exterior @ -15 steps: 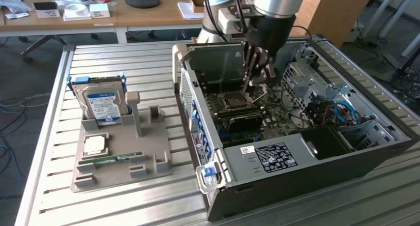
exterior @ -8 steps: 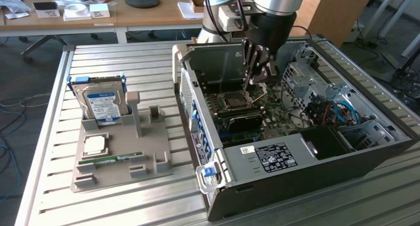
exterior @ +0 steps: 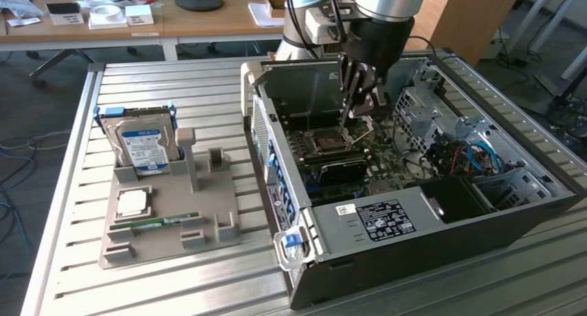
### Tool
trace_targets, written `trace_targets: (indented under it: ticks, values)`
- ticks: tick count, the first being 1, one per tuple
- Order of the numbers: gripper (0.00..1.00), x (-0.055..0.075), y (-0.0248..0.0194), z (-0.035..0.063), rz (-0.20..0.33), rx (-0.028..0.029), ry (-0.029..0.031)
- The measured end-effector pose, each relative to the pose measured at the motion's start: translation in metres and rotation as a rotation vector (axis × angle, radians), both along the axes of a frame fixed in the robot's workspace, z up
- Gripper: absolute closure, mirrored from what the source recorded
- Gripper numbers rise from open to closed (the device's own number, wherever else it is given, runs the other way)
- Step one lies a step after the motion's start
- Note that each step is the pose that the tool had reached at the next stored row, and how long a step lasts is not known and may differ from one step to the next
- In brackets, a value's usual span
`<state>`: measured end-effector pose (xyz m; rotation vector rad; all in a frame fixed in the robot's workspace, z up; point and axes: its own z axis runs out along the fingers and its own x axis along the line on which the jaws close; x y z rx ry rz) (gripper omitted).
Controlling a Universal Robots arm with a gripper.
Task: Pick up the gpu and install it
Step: 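Press down on the gpu until it lock into place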
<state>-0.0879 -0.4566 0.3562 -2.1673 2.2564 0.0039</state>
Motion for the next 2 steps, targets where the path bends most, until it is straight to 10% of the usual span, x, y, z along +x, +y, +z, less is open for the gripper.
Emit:
trace_targets:
  ticks: [2]
  values:
    - [0.89,0.0000,0.0000,0.0000,0.000,0.0000,0.0000]
